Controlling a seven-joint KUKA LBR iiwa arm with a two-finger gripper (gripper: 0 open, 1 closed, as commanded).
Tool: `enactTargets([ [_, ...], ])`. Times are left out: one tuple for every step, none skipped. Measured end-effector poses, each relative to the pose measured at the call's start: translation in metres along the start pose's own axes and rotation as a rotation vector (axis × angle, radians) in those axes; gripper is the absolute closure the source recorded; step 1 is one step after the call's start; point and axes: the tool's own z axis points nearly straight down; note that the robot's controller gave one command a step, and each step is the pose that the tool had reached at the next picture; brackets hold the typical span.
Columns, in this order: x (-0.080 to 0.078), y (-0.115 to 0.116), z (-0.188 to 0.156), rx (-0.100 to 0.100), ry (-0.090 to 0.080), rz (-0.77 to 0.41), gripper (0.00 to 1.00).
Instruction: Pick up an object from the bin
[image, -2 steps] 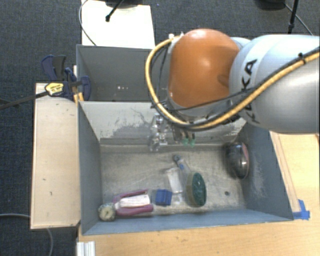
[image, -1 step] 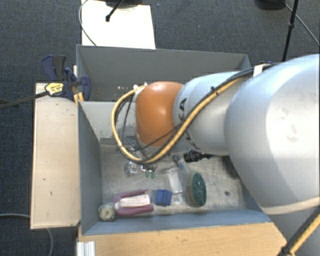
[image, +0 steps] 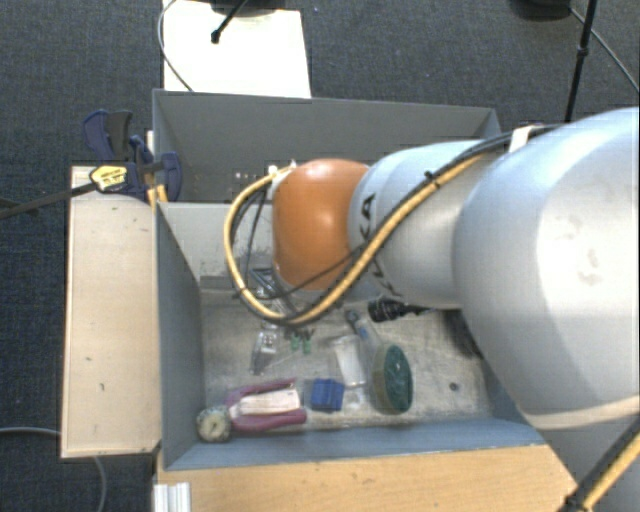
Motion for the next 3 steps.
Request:
enactTargets([
  [0.070, -0.031, 0.004, 0.002, 0.003, -0.319, 0.00],
  [0.064, -0.002, 0.039, 0.000, -0.001, -0.467, 0.00],
  [0.064, -0.003, 0.038, 0.000, -0.001, -0.461, 1.00],
])
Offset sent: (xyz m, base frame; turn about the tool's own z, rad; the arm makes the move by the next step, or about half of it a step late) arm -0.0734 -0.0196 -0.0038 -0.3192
